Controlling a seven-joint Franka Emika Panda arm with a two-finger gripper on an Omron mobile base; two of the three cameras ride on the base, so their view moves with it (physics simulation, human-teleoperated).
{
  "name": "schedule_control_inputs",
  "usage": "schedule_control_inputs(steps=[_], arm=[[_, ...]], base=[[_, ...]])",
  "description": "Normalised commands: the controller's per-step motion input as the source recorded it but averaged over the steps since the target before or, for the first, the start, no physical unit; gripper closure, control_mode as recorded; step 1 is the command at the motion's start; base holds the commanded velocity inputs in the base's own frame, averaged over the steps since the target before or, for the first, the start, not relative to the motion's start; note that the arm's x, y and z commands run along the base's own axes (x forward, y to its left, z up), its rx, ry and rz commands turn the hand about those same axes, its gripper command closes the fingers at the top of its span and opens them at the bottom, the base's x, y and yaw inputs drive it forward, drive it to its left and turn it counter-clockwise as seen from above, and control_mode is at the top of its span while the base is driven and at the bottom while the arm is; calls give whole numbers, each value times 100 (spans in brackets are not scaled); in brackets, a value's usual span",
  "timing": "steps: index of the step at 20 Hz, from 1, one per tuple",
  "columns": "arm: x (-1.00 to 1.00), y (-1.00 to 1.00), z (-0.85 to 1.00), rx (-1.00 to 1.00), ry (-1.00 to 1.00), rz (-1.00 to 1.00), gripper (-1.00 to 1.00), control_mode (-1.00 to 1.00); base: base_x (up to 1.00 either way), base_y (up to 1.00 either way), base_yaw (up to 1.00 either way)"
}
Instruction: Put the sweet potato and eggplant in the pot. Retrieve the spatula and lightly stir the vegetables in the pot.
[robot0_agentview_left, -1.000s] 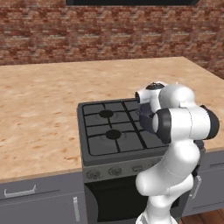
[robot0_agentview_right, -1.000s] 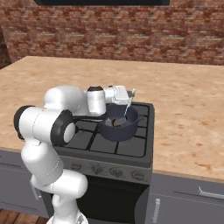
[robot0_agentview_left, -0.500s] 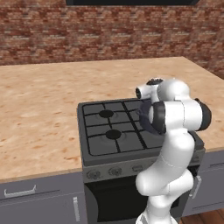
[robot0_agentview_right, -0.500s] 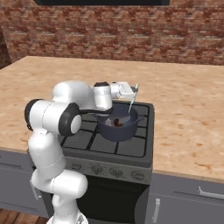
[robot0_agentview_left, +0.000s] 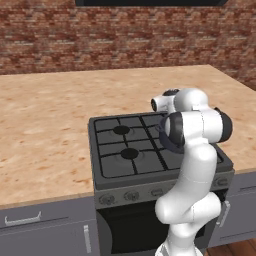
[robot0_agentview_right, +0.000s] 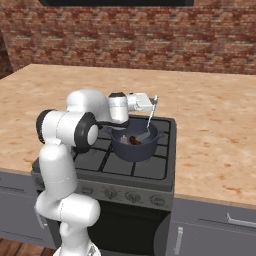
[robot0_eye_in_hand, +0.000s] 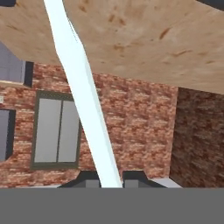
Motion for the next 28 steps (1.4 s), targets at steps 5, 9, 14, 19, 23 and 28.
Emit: schedule_control_inputs(steps=[5,9,14,19,23,28], arm=[[0,-1,0,2,0,1,100,-100],[-9,4,0,6,-3,0,100,-100],[-5,3,-10,6,-1,-1,100,-100],[0,9,-22,5,0,-8,100,-100],[1,2,-3,1,13,-2,100,-100],[-5,0,-7,0,4,-5,100,-100]], base=[[0,0,0],[0,0,0],[0,0,0],[0,0,0],[0,0,0],[0,0,0]])
